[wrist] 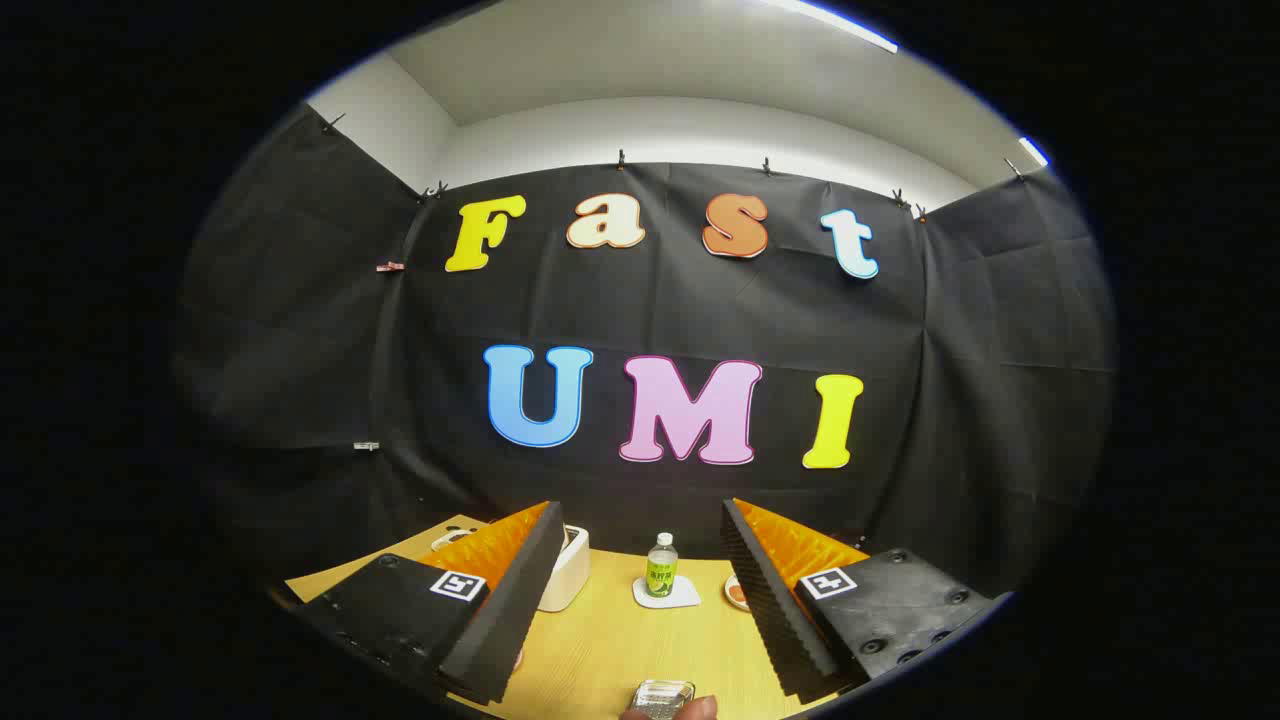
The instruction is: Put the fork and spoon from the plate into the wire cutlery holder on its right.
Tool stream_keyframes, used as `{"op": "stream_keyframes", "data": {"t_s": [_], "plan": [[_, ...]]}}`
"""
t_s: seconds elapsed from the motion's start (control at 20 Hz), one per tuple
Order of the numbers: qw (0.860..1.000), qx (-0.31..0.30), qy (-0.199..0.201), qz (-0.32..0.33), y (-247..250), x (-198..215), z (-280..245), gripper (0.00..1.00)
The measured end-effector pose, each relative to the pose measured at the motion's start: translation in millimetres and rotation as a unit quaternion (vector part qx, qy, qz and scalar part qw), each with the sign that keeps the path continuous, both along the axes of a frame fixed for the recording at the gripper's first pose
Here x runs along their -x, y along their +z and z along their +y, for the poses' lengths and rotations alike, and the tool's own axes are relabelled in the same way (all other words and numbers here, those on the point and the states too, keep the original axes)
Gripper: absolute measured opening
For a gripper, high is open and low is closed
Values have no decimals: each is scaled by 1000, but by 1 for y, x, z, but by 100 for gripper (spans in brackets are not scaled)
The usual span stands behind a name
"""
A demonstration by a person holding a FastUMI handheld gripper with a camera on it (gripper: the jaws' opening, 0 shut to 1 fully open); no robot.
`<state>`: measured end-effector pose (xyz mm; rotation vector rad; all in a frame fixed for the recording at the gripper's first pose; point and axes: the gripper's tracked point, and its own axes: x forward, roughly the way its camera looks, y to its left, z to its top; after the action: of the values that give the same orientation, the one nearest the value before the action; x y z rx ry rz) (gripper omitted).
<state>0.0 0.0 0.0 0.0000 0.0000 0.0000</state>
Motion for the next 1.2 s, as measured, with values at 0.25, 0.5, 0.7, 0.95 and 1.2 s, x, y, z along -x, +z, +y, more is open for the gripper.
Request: {"op": "stream_keyframes", "data": {"t_s": [0.25, 0.5, 0.7, 0.95, 1.2], "plan": [[1000, 7, 3, 5, 0, -1, 4, 98], [1000, 8, 6, 13, -4, -1, 7, 98], [1000, -6, 9, 17, -6, -2, 14, 98], [1000, -3, 2, 16, -7, -3, 32, 98], [994, 4, 47, 98, -49, -5, 84, 98]]}}
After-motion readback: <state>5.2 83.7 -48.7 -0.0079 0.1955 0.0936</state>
